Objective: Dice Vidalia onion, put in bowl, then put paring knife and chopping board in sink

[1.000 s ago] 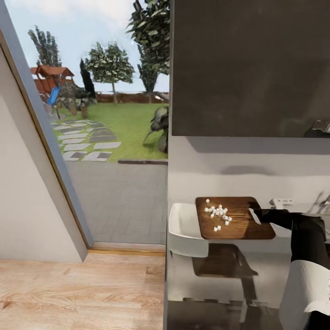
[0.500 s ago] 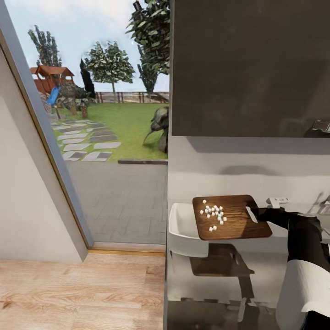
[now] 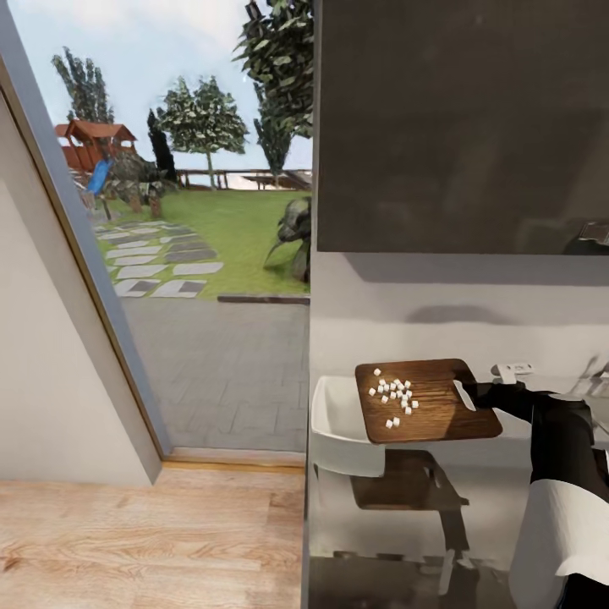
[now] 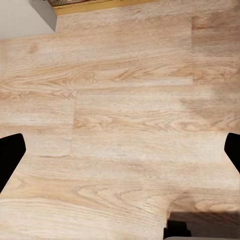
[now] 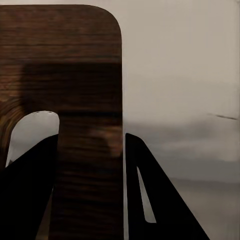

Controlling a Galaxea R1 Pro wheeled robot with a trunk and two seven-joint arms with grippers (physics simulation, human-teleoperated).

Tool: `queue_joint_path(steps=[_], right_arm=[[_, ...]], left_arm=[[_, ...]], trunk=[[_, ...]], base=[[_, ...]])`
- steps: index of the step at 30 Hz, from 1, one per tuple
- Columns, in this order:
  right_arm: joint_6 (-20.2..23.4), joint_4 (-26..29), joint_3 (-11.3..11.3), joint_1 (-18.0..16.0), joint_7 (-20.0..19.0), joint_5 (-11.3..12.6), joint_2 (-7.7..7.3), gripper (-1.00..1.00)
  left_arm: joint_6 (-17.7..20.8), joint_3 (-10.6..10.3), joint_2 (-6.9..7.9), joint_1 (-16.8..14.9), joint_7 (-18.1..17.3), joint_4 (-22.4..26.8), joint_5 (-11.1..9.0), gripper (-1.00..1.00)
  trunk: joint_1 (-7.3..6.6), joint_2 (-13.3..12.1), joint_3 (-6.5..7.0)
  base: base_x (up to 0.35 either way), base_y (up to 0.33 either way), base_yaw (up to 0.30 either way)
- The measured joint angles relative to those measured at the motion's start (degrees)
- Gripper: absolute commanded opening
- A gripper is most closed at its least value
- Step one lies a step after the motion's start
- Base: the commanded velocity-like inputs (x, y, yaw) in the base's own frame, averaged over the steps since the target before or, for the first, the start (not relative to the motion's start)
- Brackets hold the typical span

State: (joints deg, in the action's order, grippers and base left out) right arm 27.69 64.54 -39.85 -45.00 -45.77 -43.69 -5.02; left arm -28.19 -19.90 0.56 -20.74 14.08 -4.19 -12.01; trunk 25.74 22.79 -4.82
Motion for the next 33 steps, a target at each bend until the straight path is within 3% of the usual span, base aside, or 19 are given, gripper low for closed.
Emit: queue_joint_path(steps=[33], right_arm=[[-0.12, -0.03, 0.31, 0.0, 0.0, -0.09, 0.09, -1.0]], left_arm=[[0.0, 0.0, 0.0, 0.0, 0.0, 0.0, -0.03, 1.0]], trunk=[[0.01, 0.0, 0.0]], base=[[0.013, 0.0, 0.0]])
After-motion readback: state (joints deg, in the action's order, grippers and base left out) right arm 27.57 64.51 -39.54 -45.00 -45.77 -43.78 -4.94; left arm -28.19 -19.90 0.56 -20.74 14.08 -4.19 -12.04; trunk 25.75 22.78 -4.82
